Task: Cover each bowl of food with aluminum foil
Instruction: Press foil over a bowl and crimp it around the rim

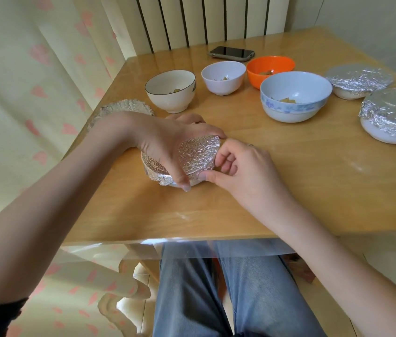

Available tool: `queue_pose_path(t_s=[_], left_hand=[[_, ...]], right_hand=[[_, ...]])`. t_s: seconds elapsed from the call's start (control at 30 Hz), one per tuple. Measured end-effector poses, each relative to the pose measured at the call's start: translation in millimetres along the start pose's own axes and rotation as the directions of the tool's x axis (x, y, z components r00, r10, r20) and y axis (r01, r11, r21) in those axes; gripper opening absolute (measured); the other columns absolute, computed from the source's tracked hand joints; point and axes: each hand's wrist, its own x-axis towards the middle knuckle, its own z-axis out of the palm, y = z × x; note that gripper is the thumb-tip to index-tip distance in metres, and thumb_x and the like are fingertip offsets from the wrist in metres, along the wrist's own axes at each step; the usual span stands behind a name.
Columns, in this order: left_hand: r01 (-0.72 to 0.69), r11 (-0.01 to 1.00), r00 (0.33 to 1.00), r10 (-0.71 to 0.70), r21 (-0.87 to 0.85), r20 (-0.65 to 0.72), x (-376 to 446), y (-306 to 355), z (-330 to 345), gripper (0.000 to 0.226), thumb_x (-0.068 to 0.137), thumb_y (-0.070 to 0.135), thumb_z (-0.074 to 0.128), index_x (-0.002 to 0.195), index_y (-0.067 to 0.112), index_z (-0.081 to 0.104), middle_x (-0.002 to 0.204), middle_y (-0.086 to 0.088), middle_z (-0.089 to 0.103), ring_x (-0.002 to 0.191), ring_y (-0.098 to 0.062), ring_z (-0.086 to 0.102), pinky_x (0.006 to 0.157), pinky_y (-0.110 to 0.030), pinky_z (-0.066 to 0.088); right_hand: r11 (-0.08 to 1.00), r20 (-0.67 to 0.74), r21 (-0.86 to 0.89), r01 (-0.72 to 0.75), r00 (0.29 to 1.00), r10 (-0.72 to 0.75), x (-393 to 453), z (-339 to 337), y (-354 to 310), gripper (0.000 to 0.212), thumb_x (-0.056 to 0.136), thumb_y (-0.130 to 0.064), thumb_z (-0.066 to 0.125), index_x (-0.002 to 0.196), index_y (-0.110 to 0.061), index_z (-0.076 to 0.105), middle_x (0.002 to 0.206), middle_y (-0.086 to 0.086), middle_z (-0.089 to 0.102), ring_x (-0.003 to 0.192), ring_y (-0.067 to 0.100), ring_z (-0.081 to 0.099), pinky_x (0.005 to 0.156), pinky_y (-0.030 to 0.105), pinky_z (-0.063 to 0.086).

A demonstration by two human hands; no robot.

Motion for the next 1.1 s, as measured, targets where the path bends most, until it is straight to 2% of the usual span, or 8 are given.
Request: queue_pose_path(t_s=[0.23,0.37,0.53,0.67,0.87,0.93,1.03,1.1], left_hand=[[0.049,0.998,0.999,-0.050,0.029,0.022,-1.8,4.4,0.7,0.116,0.057,0.050,0.088,0.137,0.068,0.005,0.151,0.022,0.004,0.146,-0.011,0.004,0.118,-0.044,0.019],[0.055,0.998,0.998,-0.056,0.024,0.023,-4.4,6.4,-0.5,0.118,0.057,0.051,0.088,0.140,0.066,0.006,0.153,0.022,0.003,0.147,-0.011,0.003,0.119,-0.042,0.018],[0.031,0.999,0.999,-0.031,0.014,0.006,-6.3,8.1,-0.8,0.114,0.054,0.052,0.088,0.137,0.068,0.011,0.148,0.022,0.012,0.143,-0.010,0.009,0.117,-0.038,0.020],[0.060,0.998,0.998,-0.060,0.000,-0.015,-6.5,8.9,0.0,0.106,0.056,0.052,0.088,0.129,0.071,0.014,0.147,0.019,0.015,0.143,-0.014,0.011,0.115,-0.037,0.022],[0.347,0.938,0.937,-0.346,0.024,-0.042,-1.4,16.5,4.6,0.113,0.047,0.079,0.067,0.142,0.052,0.011,0.146,-0.003,0.024,0.129,-0.032,0.041,0.102,-0.045,0.039],[0.374,0.927,0.927,-0.374,0.020,-0.015,-2.5,19.6,4.8,0.125,0.039,0.089,0.062,0.143,0.054,0.004,0.156,-0.007,0.014,0.142,-0.037,0.025,0.111,-0.052,0.030],[0.336,0.941,0.940,-0.337,0.032,0.056,-15.8,15.4,-3.8,0.145,0.030,0.082,0.067,0.140,0.059,-0.025,0.160,0.003,-0.025,0.144,-0.024,-0.030,0.117,-0.056,0.000],[0.276,0.957,0.955,-0.284,0.094,0.085,-23.7,6.8,-9.1,0.152,0.032,0.069,0.078,0.134,0.060,-0.034,0.156,0.008,-0.034,0.140,-0.018,-0.035,0.117,-0.052,-0.004]], right_hand=[[0.990,0.104,0.138,-0.012,0.995,-0.002,9.4,-11.1,-0.5,0.021,0.070,-0.022,0.083,0.070,-0.014,0.064,0.053,-0.017,0.053,0.052,-0.003,0.050,0.054,0.009,0.039],[0.997,0.142,0.069,-0.020,0.990,0.010,20.6,-15.6,-0.8,0.024,0.063,-0.027,0.087,0.065,-0.012,0.068,0.047,-0.019,0.053,0.050,-0.002,0.048,0.051,0.012,0.036],[0.961,0.188,-0.276,-0.002,0.981,0.055,39.5,-34.5,-11.6,0.049,0.046,-0.052,0.087,0.056,-0.017,0.054,0.052,-0.010,0.051,0.056,0.005,0.046,0.051,0.026,0.029],[0.954,0.283,-0.295,0.048,0.958,0.039,52.8,-37.4,-14.9,0.051,0.043,-0.053,0.087,0.060,-0.017,0.056,0.049,-0.013,0.052,0.053,0.005,0.045,0.050,0.025,0.029],[0.947,0.320,-0.322,0.007,0.942,0.102,27.8,-43.9,6.1,0.029,0.066,-0.041,0.082,0.073,-0.026,0.058,0.065,-0.011,0.058,0.063,0.001,0.051,0.054,0.026,0.032],[0.953,0.292,-0.303,-0.003,0.952,0.096,13.0,-40.0,6.6,0.026,0.070,-0.041,0.079,0.080,-0.029,0.059,0.069,-0.010,0.059,0.067,0.003,0.052,0.055,0.026,0.034],[0.959,0.243,-0.282,-0.013,0.966,0.085,-3.6,-28.4,-0.9,0.028,0.072,-0.048,0.075,0.083,-0.030,0.057,0.068,-0.011,0.056,0.066,0.005,0.051,0.055,0.027,0.035],[0.956,0.197,-0.293,-0.011,0.978,0.071,-10.9,-18.2,-8.9,0.034,0.071,-0.059,0.070,0.084,-0.030,0.055,0.064,-0.011,0.053,0.066,0.007,0.052,0.056,0.027,0.038]])
